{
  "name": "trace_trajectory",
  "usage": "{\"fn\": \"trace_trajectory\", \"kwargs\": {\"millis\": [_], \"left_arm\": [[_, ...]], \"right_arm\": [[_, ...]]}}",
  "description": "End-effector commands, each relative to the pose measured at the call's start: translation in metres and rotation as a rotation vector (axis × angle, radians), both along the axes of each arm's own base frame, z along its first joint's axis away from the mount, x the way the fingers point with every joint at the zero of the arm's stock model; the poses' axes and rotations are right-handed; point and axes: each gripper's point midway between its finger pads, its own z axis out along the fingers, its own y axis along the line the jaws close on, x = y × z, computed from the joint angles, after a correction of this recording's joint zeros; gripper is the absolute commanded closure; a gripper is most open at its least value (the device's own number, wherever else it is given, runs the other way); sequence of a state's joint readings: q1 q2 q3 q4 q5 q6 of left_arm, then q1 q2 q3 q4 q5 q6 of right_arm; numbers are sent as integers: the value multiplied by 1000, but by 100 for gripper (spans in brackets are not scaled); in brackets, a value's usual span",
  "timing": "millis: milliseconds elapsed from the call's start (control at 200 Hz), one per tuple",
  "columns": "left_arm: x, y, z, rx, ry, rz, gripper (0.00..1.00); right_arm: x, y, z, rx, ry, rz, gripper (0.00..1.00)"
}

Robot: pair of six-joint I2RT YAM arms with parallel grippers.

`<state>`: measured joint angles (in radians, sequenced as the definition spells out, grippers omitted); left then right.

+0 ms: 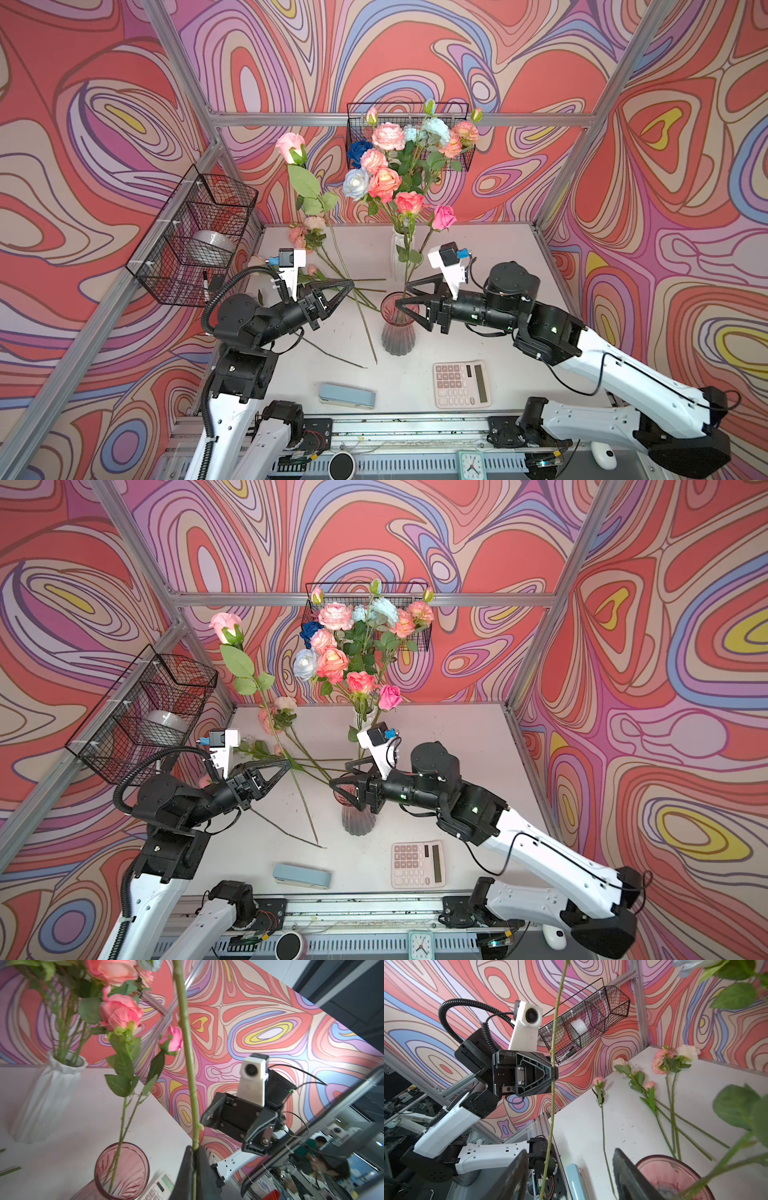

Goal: Arrange the flowers into the vase
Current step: 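Raise the pink rose upright with the left gripper while the right gripper approaches, then close the right gripper on the pink rose stem above the left gripper, then open the left gripper and draw it back while the right holds the rose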

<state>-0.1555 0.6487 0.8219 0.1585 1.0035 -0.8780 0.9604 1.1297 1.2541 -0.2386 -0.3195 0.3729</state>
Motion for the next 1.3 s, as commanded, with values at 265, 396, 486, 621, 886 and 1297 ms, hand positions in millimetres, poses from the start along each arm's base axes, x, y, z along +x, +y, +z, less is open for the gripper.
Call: {"fn": "trace_trajectory", "kwargs": {"millis": [265,396,486,621,886,1297], "left_arm": [[-39,-12,10,23,-130,-215,100],[-41,-14,8,28,-130,-234,100],[-42,-15,8,32,-134,-249,100],[-41,-18,6,36,-125,-262,100],[-24,-14,-6,57,-53,-153,26],[33,57,-65,140,154,505,0]], "right_arm": [[4,51,74,162,-54,112,35],[10,68,78,138,-44,139,38],[14,78,79,118,-40,141,44],[16,84,83,111,-48,150,64],[17,59,90,115,-109,50,100],[32,-33,121,191,-393,-331,100]]}}
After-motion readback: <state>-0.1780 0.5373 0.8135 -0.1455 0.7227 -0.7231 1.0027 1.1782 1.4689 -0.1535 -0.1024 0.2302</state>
